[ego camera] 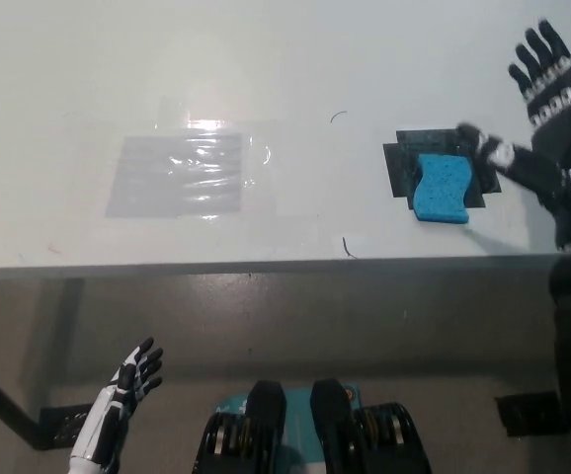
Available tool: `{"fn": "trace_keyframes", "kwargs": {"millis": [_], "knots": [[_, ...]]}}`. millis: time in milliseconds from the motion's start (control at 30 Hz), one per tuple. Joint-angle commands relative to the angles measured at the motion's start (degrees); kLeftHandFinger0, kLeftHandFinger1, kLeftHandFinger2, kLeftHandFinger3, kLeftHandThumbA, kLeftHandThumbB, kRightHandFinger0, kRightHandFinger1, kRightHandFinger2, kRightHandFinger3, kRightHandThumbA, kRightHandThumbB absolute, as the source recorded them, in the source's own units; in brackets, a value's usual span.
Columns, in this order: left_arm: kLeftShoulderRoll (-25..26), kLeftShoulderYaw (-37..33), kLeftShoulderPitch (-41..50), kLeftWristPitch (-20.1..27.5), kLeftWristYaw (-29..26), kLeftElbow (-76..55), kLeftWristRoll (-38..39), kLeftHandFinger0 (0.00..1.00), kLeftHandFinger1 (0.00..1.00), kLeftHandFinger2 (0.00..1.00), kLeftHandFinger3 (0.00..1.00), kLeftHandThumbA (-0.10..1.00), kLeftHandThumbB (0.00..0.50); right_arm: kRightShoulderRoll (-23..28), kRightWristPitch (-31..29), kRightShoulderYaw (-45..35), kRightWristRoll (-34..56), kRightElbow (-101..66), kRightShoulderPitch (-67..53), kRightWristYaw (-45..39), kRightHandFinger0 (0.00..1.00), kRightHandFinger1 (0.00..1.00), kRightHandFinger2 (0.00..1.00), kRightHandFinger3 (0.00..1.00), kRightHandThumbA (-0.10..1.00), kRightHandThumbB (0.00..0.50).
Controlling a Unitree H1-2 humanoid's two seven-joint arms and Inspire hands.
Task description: A soft sponge is kept on the balc marked spot on the table infront of the robot and it uses its right hand fist to press down on it and drrags it across the table in a back and forth manner twice to clean it
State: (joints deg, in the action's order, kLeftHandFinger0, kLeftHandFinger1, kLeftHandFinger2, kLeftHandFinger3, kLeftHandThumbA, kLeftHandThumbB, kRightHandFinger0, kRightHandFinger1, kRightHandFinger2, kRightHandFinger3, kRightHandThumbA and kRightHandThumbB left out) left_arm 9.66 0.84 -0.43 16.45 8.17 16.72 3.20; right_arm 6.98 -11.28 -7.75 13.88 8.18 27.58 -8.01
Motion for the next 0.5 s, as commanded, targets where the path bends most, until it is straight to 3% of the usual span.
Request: {"fn": "trace_keyframes", "kwargs": {"millis": [0, 67, 167, 300, 467], "knots": [[2.14, -0.63, -3.58, -0.19, 1.94, -2.02, -0.31, 1.0, 1.0, 1.0, 1.0, 1.0, 0.5, -2.94, -0.84, 9.05, -9.68, -52.99, -19.97, -4.0, 1.0, 1.0, 1.0, 1.0, 1.0, 0.389], [2.02, -0.86, -3.74, -0.08, 2.29, -1.99, -0.07, 1.0, 1.0, 1.0, 1.0, 1.0, 0.5, -2.53, -4.52, 10.03, -5.5, -48.78, -24.84, -4.37, 1.0, 1.0, 1.0, 1.0, 1.0, 0.351], [1.74, -0.86, -4.24, 0.35, 2.1, -1.64, -0.1, 1.0, 1.0, 1.0, 1.0, 1.0, 0.5, -2.99, -6.43, 10.42, -4.76, -42.49, -31.17, -4.25, 1.0, 1.0, 1.0, 1.0, 1.0, 0.355], [1.55, -0.35, -4.71, -0.09, 1.89, -1.74, 0.74, 1.0, 1.0, 1.0, 1.0, 1.0, 0.5, -3.15, -11.13, 9.21, -5.38, -32.96, -34.01, -3.76, 1.0, 1.0, 1.0, 1.0, 1.0, 0.286], [1.25, 0.18, -5.88, -0.19, 1.56, -1.45, 1.25, 1.0, 1.0, 1.0, 1.0, 1.0, 0.5, -3.87, -9.5, 8.34, -0.55, -20.24, -33.5, -2.42, 1.0, 1.0, 1.0, 1.0, 1.0, 0.284]]}}
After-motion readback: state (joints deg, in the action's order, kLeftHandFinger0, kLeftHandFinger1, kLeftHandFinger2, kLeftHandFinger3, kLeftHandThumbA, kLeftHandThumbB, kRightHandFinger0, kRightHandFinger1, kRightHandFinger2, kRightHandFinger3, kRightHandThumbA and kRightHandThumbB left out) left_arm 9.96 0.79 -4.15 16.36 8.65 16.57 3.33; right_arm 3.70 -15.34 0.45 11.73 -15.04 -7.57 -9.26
